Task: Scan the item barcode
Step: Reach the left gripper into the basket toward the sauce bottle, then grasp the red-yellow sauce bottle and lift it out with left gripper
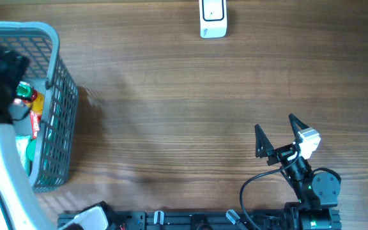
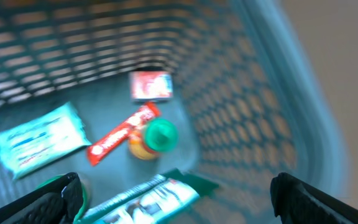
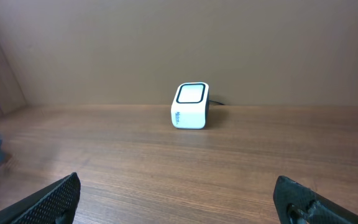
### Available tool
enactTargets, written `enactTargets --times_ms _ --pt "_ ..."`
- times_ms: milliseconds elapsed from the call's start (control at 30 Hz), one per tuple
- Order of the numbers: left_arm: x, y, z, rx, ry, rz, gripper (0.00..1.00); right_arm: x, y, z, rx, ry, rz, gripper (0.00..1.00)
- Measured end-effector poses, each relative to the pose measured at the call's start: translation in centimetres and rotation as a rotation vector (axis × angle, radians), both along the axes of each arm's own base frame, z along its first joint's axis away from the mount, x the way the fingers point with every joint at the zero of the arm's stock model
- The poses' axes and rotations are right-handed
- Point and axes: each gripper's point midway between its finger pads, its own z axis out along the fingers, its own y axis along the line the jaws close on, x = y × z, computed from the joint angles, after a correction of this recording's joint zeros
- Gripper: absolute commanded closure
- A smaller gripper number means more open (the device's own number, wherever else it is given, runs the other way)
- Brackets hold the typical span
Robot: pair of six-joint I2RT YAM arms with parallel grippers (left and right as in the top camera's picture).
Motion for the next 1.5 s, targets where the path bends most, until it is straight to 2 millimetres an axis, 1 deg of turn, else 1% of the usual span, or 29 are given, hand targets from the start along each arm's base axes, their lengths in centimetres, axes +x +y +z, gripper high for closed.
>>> enactTargets --times_ms 67,100,133,200,267,333,433,467,500,567,600,633,667,733,767,833,1000,1033,1067,1100,1200,1233,1267,1300,1333,1400,1433,1467,1500 --pt "0.2 2.0 -2.4 -0.07 0.035 0.078 0.0 0.0 0.0 0.0 0.0 0.0 0.0 0.0" --pt "0.8 2.6 -4.4 -0.129 0.065 0.105 0.0 0.0 0.0 0.0 0.0 0.0 0.0 0.0" --pt "1.4 2.7 -6.2 -0.182 0.093 0.128 0.0 0.0 0.0 0.0 0.0 0.0 0.0 0.01" --pt "2.2 2.7 -8.8 -0.257 0.13 0.175 0.0 0.0 0.0 0.0 0.0 0.0 0.0 0.0" --pt "3.1 2.9 -12.0 -0.333 0.174 0.234 0.0 0.0 0.0 0.0 0.0 0.0 0.0 0.0" --pt "3.6 3.1 -14.0 -0.374 0.2 0.275 0.0 0.0 0.0 0.0 0.0 0.0 0.0 0.0" --pt "4.4 3.3 -15.8 -0.406 0.208 0.306 0.0 0.0 0.0 0.0 0.0 0.0 0.0 0.0" --pt "4.6 3.3 -16.2 -0.413 0.214 0.309 0.01 0.0 0.0 0.0 0.0 0.0 0.0 0.0" --pt "5.0 3.4 -17.0 -0.424 0.22 0.314 0.07 0.0 0.0 0.0 0.0 0.0 0.0 0.0" --pt "5.1 3.4 -17.5 -0.431 0.228 0.316 0.15 0.0 0.0 0.0 0.0 0.0 0.0 0.01" --pt "5.2 3.4 -17.6 -0.437 0.225 0.32 0.18 0.0 0.0 0.0 0.0 0.0 0.0 0.0" --pt "5.3 3.3 -17.6 -0.445 0.22 0.321 0.31 0.0 0.0 0.0 0.0 0.0 0.0 0.0" --pt "5.3 3.2 -17.7 -0.451 0.219 0.32 0.39 0.0 0.0 0.0 0.0 0.0 0.0 0.0" --pt "5.3 3.0 -17.7 -0.461 0.223 0.316 0.5 0.0 0.0 0.0 0.0 0.0 0.0 0.0" --pt "5.2 2.8 -17.8 -0.472 0.224 0.319 0.58 0.0 0.0 0.0 0.0 0.0 0.0 0.01" --pt "5.1 2.8 -17.7 -0.466 0.233 0.302 0.61 0.0 0.0 0.0 0.0 0.0 -0.002 0.0" --pt "5.2 2.6 -17.2 -0.451 0.236 0.246 0.6 0.0 0.0 0.0 0.0 0.0 -0.002 0.0" --pt "5.2 2.5 -16.8 -0.448 0.229 0.236 0.6 0.0 0.0 0.0 0.0 0.0 -0.002 0.0" --pt "5.1 2.4 -16.1 -0.444 0.214 0.229 0.6 0.0 0.0 0.0 0.0 0.0 -0.002 0.0" --pt "4.9 2.3 -14.6 -0.43 0.18 0.219 0.6 0.0 0.0 0.0 0.0 0.0 -0.002 0.0" --pt "4.1 1.7 -7.7 -0.356 0.003 0.187 0.6 0.0 0.0 0.0 0.0 0.0 -0.002 0.0" --pt "3.4 1.3 -4.6 -0.321 -0.077 0.172 0.6 0.0 0.0 0.0 0.0 0.0 -0.002 0.0" --pt "3.1 1.1 -2.7 -0.296 -0.132 0.162 0.6 0.0 0.0 0.0 0.0 0.0 -0.002 0.0" --pt "1.5 0.3 1.3 -0.247 -0.239 0.142 0.6 0.0 0.0 0.0 0.0 0.0 -0.002 0.0" --pt "0.7 -0.3 3.7 -0.22 -0.311 0.124 0.6 0.0 0.0 0.0 0.0 -0.001 -0.002 0.0" --pt "-1.2 -2.3 8.4 -0.179 -0.464 0.06 0.6 0.0 0.0 0.0 0.0 0.0 -0.002 0.0" --pt "-2.4 -4.1 11.6 -0.159 -0.57 -0.006 0.6 0.0 0.0 0.0 0.0 0.0 -0.002 0.0" --pt "-3.2 -5.7 13.3 -0.154 -0.626 -0.059 0.6 0.0 0.0 0.0 0.0 0.0 -0.002 0.0" --pt "-3.8 -7.6 14.5 -0.161 -0.667 -0.126 0.6 0.0 0.0 0.0 0.0 0.0 -0.002 0.0"
